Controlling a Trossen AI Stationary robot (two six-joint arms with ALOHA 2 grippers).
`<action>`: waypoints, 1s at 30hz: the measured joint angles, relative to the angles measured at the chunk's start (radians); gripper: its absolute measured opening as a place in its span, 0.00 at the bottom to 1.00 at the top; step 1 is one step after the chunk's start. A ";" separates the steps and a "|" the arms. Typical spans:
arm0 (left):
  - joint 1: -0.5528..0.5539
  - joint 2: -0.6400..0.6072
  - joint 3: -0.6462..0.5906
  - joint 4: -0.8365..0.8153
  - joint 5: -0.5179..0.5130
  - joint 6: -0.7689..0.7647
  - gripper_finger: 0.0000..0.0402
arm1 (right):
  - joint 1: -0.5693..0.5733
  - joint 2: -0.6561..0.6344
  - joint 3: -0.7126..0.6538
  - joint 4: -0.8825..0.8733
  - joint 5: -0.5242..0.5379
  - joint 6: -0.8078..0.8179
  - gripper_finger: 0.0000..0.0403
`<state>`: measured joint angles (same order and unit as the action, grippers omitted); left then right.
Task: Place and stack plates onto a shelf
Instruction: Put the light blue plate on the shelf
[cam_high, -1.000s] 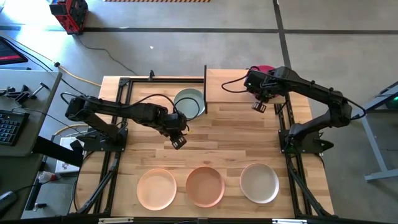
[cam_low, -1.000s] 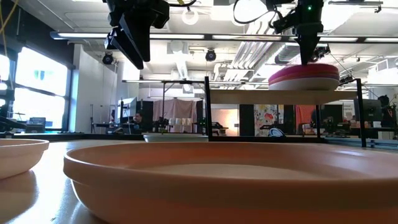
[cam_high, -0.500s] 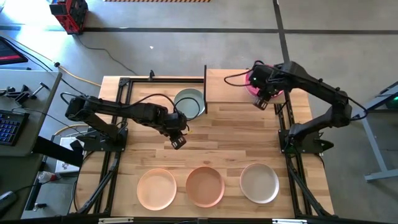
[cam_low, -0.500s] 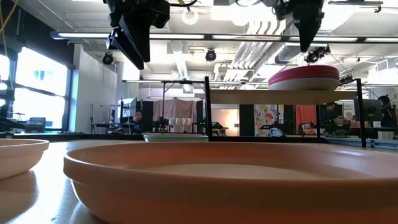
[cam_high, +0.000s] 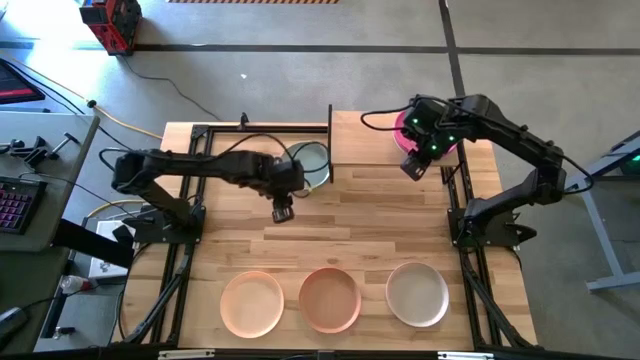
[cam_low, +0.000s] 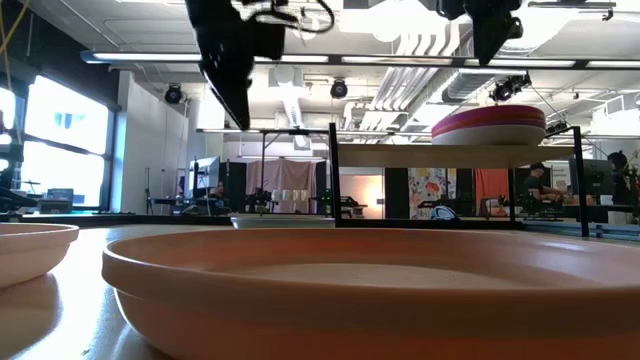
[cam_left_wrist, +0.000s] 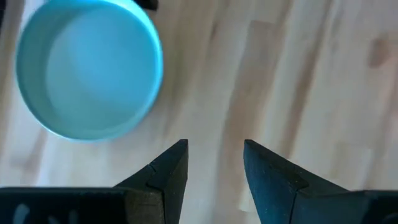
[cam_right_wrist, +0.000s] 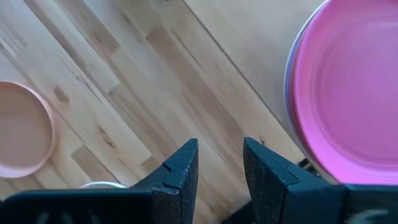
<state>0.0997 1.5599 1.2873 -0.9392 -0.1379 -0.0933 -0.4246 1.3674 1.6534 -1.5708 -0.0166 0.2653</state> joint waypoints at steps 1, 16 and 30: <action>0.013 0.011 0.000 0.006 0.000 0.029 0.36 | 0.003 0.000 -0.007 -0.001 0.000 0.000 0.26; 0.124 0.238 0.000 0.024 -0.036 0.330 0.36 | 0.073 0.000 -0.016 0.001 0.004 -0.003 0.26; 0.211 0.257 0.002 0.025 -0.046 0.483 0.36 | 0.073 0.000 -0.017 0.001 0.033 0.000 0.26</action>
<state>0.3105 1.8164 1.2889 -0.9138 -0.1842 0.3896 -0.3515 1.3674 1.6367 -1.5699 0.0162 0.2649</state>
